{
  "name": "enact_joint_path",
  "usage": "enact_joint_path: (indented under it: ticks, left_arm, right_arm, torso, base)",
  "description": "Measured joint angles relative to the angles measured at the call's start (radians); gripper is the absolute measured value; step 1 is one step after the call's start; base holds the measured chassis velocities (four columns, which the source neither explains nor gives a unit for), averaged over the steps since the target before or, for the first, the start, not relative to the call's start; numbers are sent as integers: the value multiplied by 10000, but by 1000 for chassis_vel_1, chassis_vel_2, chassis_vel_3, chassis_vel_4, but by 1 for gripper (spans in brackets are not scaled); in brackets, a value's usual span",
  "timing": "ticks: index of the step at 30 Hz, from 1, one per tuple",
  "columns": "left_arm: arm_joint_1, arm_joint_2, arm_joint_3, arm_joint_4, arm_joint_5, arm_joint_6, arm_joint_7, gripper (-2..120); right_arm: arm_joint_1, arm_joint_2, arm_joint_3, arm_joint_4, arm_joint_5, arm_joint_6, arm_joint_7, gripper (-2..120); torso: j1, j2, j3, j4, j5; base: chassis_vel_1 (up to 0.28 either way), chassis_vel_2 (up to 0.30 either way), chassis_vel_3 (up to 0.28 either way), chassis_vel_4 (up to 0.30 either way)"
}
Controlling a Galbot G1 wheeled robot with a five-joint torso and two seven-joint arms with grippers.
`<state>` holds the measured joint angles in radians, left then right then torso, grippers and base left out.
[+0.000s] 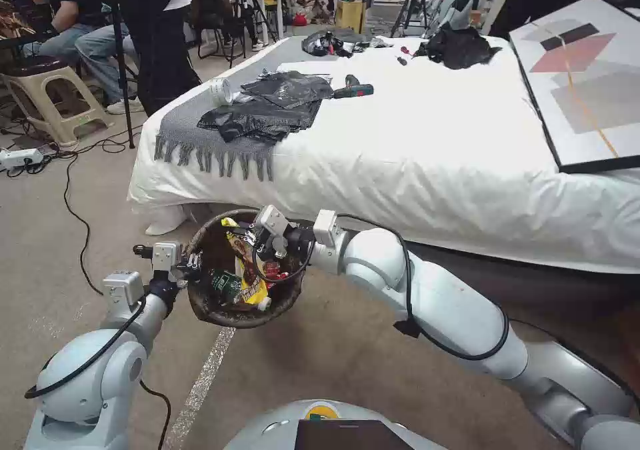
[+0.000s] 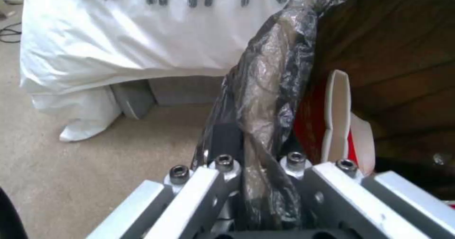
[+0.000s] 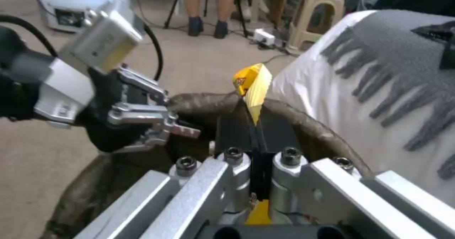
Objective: Pick up the trash bin, then pick up the garbage from the floor and place it into the trash bin.
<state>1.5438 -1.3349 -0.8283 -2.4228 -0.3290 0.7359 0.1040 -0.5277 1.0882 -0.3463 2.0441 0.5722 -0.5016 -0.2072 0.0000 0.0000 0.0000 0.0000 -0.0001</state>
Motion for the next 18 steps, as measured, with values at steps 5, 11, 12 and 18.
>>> enact_joint_path:
  ticks: [5, 11, 12, 18]
  left_arm:
    - [0, -1, -13, -22, -8, 0, -1, 3]
    - [-13, -3, -14, -43, -16, -3, -2, 3]
    - [-17, -2, -14, -47, -19, -3, -2, 3]
    - [-35, 0, -13, -54, -30, -5, -1, 3]
  right_arm:
    - [-18, 186, -53, -43, -36, -100, 344, 11]
    - [-29, 307, -72, -3, -49, -130, 595, 34]
    - [-32, 304, -71, 52, -49, -159, 650, 41]
    - [-49, 254, -43, 196, -23, -234, 753, 58]
  torso:
    - [0, 0, 0, 0, 0]
    - [0, 0, 0, 0, 2]
    - [0, 0, 0, 0, 1]
    - [0, 0, 0, 0, 1]
  base:
    - [0, 0, 0, 0]
    - [0, 0, 0, 0]
    - [0, 0, 0, 0]
    - [0, 0, 0, 0]
